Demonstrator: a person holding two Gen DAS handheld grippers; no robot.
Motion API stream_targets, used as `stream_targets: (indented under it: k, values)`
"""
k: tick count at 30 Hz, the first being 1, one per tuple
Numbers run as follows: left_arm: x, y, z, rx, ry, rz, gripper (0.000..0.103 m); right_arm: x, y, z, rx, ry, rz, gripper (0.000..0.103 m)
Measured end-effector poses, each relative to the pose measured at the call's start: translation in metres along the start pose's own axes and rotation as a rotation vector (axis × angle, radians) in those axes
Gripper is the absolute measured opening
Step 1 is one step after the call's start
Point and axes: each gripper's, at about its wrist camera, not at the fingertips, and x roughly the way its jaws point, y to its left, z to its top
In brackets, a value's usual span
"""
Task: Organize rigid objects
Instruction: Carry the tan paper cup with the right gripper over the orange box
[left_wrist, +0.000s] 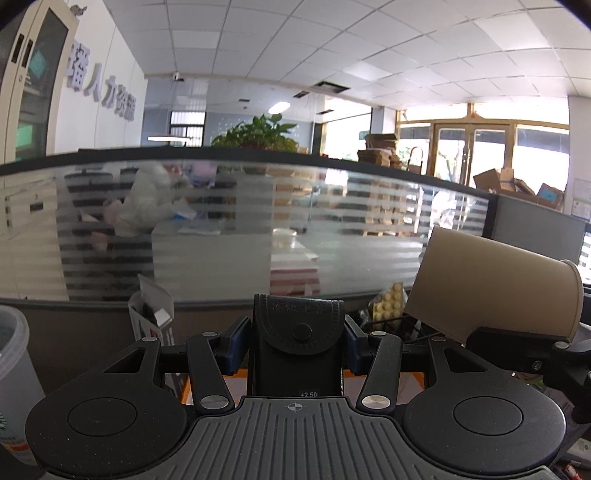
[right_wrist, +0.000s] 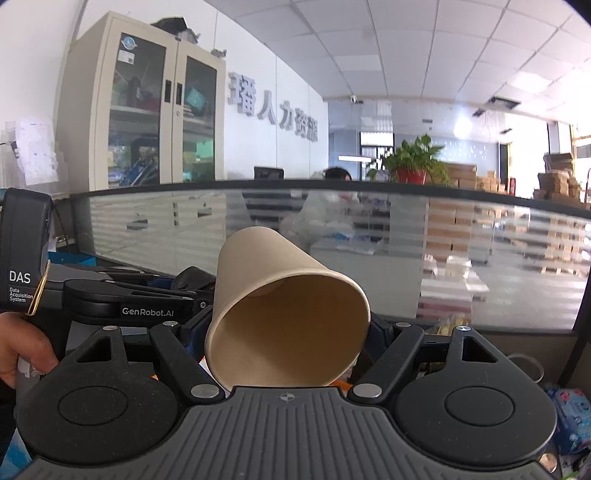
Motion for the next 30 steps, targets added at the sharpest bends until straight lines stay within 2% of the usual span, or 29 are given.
stream_targets:
  k: [12,15,30]
  values:
    - [0.023,0.006,-0.024,-0.004,0.088,0.032,0.049,0.028,-0.011,-0.016,0.031,0.094,-0.013,0.076]
    - [0.03,0.007,-0.019,-0.002,0.108,0.035,0.049,0.034,-0.013,-0.021,0.036,0.115,-0.017,0.076]
    - [0.059,0.013,-0.033,-0.006,0.189,0.041,0.049,0.06,-0.027,-0.044,0.07,0.196,-0.035,0.076]
